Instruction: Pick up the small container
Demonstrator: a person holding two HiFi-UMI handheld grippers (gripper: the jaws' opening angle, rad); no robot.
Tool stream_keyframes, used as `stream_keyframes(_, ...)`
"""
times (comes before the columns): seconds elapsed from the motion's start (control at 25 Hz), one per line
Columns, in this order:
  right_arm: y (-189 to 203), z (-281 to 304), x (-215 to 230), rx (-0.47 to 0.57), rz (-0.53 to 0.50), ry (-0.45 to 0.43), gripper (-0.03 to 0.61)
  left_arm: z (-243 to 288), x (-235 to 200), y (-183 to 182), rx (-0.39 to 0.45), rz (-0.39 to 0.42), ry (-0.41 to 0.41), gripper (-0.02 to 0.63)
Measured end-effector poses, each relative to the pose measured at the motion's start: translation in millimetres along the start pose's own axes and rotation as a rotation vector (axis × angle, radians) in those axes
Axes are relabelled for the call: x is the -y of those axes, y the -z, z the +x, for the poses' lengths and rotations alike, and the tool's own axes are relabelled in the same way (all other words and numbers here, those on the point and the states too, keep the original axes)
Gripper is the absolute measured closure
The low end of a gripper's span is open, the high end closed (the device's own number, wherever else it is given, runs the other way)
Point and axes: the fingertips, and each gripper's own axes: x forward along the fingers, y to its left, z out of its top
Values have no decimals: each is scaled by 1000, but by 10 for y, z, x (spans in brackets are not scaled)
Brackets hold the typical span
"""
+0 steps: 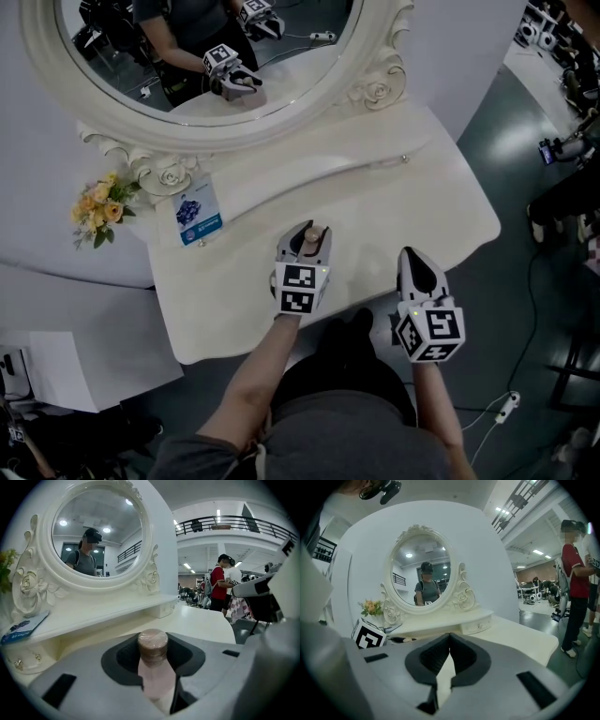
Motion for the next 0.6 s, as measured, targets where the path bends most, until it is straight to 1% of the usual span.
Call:
stream_keyframes(0.24, -33, -58, 84, 17, 11, 23, 575, -28, 42, -87, 4, 22, 4, 480)
stream_keyframes(0.6, -81, -162, 265, 39, 24, 65, 575, 14, 285, -534, 57, 90, 62, 483)
